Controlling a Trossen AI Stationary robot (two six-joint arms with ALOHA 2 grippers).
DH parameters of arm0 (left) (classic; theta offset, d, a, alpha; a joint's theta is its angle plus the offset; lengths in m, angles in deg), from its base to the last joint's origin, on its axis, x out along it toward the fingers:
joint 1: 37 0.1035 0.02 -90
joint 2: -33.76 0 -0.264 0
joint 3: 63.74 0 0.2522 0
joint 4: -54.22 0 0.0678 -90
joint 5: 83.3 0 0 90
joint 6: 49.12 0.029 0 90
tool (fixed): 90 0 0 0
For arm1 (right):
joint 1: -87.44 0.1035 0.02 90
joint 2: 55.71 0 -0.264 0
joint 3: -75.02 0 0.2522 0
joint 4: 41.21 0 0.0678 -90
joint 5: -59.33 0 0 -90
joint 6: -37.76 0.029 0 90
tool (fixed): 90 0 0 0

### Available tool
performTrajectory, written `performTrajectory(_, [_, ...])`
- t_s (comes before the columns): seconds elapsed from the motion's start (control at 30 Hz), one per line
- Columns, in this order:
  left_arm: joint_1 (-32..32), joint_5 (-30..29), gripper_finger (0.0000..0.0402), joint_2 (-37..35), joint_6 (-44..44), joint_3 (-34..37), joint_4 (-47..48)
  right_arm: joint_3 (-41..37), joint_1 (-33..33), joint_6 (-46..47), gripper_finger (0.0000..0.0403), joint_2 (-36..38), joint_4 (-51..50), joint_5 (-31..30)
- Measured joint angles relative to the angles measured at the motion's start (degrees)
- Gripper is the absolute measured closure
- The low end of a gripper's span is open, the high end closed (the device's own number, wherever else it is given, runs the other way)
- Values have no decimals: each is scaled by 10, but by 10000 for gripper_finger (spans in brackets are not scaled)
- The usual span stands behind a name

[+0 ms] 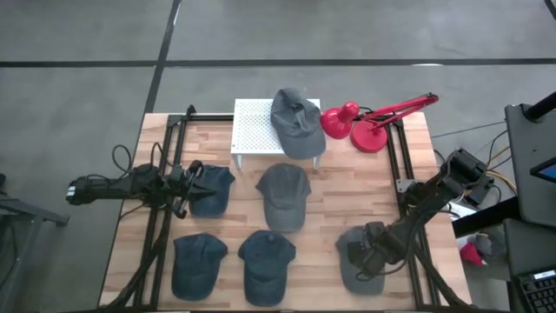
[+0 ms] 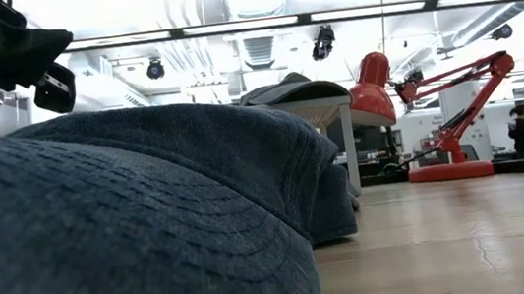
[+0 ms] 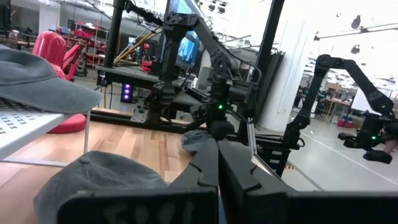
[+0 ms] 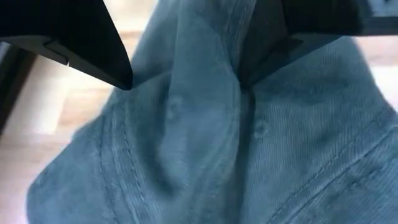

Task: Pick & Place hat
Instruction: Stack the bottom gray cap on the gray cap on the shelf

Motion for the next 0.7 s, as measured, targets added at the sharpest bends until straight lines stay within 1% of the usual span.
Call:
performTrajectory(0.13, [0,0,401,0,1,0,2,-30,0,6,108,1,33,0])
performTrajectory(0.27, [0,0,401,0,-4,0,2,-36,-1,8,131,1,36,0])
performTrajectory(0.4, [0,0,401,0,-4,0,1,-35,-2,7,174,1,37,0])
performTrajectory(0.7, [0,0,401,0,-4,0,-1,-18,-1,4,290,0,31,0])
